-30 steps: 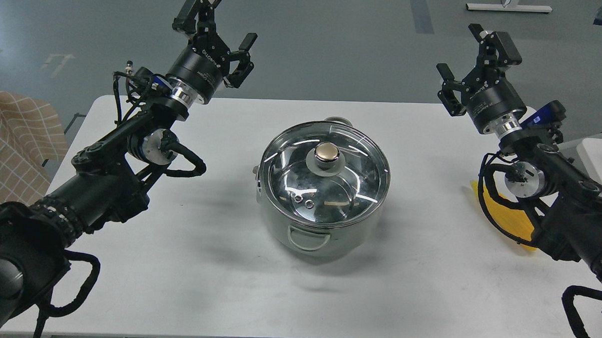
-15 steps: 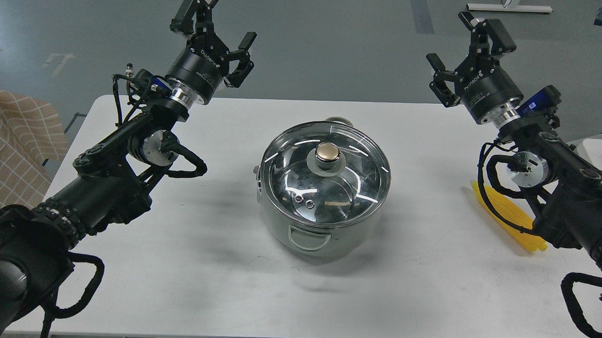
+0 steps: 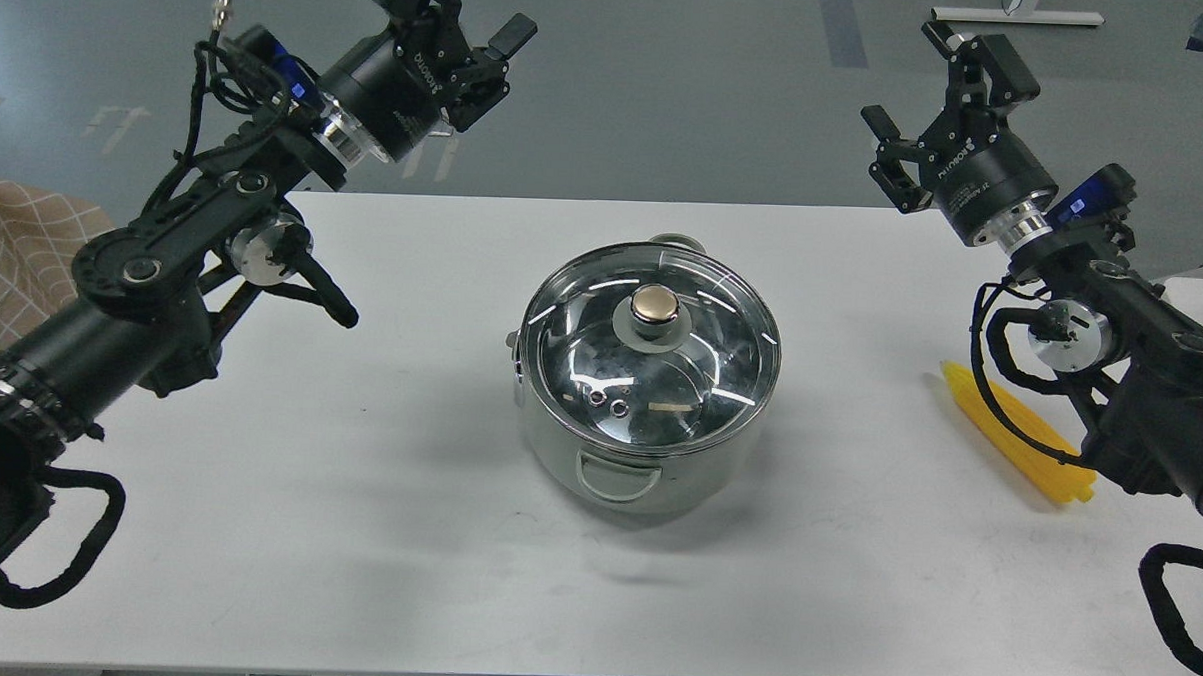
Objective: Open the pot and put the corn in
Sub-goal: 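Reach the left gripper over the pot and grasp the lid's brass knob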
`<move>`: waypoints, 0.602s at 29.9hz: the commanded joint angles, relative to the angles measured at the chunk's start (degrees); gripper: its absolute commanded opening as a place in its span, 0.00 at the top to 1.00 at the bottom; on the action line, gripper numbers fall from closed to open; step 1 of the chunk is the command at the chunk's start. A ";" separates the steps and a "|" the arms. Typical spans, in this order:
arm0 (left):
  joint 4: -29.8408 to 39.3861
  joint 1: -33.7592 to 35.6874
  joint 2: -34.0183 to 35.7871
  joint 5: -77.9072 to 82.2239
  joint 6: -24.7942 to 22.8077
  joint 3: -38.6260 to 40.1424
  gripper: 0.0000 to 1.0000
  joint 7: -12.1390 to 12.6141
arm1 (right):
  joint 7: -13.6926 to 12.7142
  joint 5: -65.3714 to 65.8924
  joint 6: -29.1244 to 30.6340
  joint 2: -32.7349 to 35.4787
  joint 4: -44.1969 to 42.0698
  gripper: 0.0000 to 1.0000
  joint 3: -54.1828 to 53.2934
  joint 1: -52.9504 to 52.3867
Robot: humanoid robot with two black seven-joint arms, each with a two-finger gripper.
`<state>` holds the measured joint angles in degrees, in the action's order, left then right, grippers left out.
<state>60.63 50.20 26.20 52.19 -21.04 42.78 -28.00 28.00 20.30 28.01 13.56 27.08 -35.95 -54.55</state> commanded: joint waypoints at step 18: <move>10.06 -3.53 -6.78 72.81 16.21 -9.64 0.02 0.00 | 0.00 0.01 -0.01 2.34 1.74 0.04 0.09 1.55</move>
<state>75.20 46.70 20.95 124.76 -5.17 33.43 -28.03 28.00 20.36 28.00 15.19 28.29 -35.89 -53.35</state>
